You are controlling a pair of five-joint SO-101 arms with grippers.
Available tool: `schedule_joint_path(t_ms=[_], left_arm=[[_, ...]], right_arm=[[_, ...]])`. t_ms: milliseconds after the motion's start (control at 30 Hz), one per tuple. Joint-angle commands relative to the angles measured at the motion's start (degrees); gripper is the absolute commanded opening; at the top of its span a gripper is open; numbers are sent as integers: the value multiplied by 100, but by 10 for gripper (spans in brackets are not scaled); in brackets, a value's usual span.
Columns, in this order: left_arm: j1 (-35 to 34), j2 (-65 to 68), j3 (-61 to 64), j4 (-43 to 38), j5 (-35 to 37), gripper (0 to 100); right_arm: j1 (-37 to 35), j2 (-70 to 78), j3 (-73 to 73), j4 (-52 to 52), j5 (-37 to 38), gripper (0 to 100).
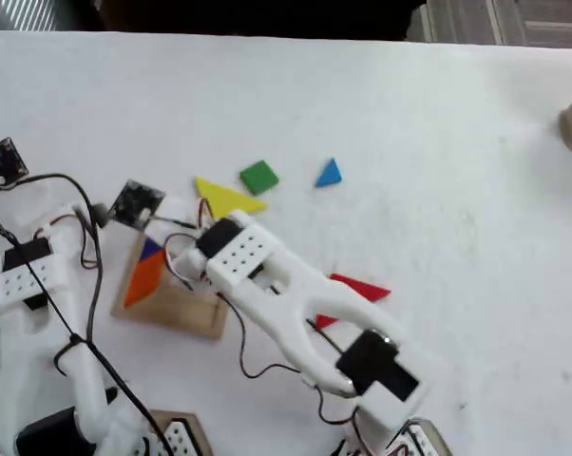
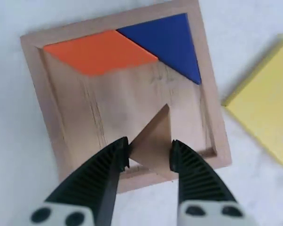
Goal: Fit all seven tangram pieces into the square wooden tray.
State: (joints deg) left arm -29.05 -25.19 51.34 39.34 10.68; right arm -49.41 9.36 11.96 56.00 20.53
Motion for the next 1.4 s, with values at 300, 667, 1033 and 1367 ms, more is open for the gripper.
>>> schedule_joint_path(t_ms=[300,667,1033,1367], left_arm=[[-57,-207,-149,-114,62,272],[-57,-207,-132,-114,62,272],[101,-207,-114,-88,44,272],[734,-242,44,-70,18,154]], right_arm=[[-13,866,-387,-963,26,182],[-13,163,-1415,1059,255,227],[224,-3125,-607,2686,290,226],[1253,-6018,2048,2624,651,50]])
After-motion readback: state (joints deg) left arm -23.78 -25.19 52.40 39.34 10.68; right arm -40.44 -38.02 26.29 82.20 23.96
